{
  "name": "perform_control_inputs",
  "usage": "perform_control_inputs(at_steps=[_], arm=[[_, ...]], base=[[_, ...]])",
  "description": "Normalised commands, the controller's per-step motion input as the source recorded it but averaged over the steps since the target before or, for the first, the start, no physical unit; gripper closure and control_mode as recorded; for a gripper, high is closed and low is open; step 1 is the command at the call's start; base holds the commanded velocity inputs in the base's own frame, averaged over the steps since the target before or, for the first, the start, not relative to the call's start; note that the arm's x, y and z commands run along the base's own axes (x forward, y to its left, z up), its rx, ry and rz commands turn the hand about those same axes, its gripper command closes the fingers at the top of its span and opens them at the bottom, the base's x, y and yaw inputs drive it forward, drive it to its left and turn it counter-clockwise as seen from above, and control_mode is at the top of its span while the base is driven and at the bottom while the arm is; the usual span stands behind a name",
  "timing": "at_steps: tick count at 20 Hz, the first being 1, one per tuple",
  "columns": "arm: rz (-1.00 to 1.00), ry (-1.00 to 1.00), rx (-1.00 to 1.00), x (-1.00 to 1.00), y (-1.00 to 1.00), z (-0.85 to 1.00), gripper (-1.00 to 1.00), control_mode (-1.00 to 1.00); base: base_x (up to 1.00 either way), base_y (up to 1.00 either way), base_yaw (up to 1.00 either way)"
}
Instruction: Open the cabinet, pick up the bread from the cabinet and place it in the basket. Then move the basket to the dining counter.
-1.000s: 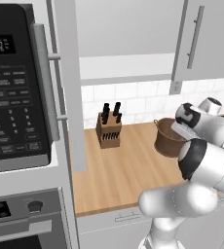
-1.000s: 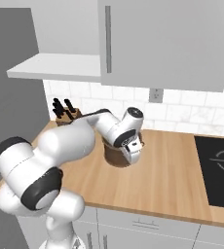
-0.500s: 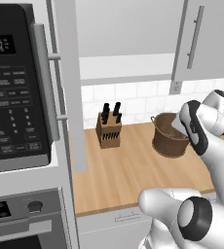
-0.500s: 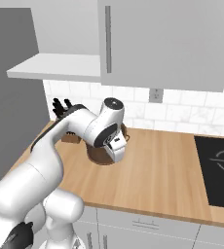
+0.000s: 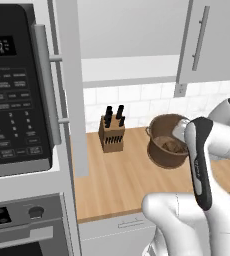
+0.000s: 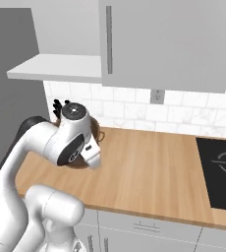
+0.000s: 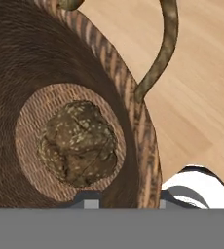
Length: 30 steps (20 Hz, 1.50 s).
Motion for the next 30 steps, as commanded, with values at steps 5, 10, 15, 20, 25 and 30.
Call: perform_control_inputs(at_steps=[5, 10, 15, 20, 25, 30], arm=[[0.08, -0.01, -0.02, -0.56, 0.35, 0.29, 1.00, -1.00], [0.00, 0.00, -0.01, -0.15, -0.10, 0.06, 1.00, 1.00], [0.00, 0.00, 0.00, 0.00, 0.00, 0.00, 1.00, 1.00], [0.00, 0.00, 0.00, 0.00, 0.00, 0.00, 1.00, 1.00], [0.00, 0.00, 0.00, 0.00, 0.00, 0.00, 1.00, 1.00], [0.00, 0.00, 0.00, 0.00, 0.00, 0.00, 1.00, 1.00]], base=[[0.00, 0.00, 0.00], [-0.39, -0.78, -0.04], [0.00, -1.00, -0.27], [0.07, -1.00, -0.53], [0.07, -0.89, -0.74], [0.06, -0.81, -0.76]])
